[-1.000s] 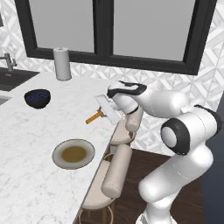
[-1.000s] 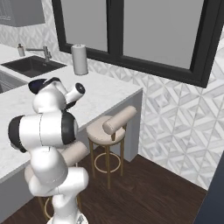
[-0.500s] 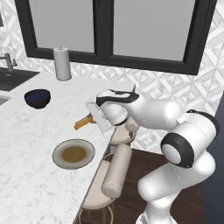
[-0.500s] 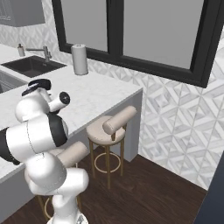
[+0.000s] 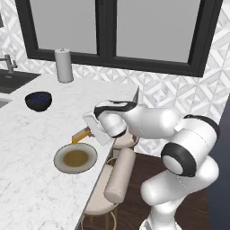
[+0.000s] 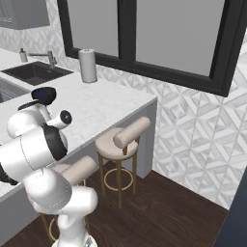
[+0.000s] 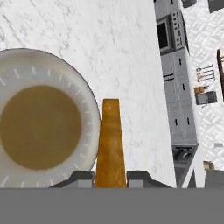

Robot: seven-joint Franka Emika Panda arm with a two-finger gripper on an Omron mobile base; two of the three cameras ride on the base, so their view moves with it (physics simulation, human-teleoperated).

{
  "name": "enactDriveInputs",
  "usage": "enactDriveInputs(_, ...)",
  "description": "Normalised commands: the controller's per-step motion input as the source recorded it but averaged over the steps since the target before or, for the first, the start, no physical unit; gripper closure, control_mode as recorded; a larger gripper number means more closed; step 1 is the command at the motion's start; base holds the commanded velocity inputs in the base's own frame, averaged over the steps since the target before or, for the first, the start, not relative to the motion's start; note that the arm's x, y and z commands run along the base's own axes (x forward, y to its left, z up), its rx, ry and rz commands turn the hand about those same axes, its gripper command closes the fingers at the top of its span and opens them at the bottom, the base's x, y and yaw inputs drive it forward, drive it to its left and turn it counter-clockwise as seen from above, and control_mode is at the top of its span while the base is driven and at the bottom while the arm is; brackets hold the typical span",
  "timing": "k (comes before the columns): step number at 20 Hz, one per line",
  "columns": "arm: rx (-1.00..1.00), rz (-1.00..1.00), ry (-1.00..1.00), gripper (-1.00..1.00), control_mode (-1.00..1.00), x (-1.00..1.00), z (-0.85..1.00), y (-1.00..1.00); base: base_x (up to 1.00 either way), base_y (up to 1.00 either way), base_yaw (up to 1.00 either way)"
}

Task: Start the toaster. Once the lever pops up, take the bread to the plate on the dining counter.

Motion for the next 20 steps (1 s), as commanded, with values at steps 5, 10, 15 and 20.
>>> enactDriveInputs(5, 0.0, 0.0, -0.09, 1.0, -1.0, -0.52, -0.51, 0.0, 0.0, 0.0, 0.0)
enactDriveInputs(10, 0.0, 0.06, -0.13, 1.0, -1.0, -0.1, -0.23, 0.16, 0.0, 0.0, 0.0)
enactDriveInputs(15, 0.0, 0.13, -0.04, 1.0, -1.0, 0.01, -0.39, 0.2, 0.0, 0.0, 0.0)
enactDriveInputs(20, -0.02, 0.16, -0.05, 1.0, -1.0, 0.24, -0.31, 0.19, 0.0, 0.0, 0.0)
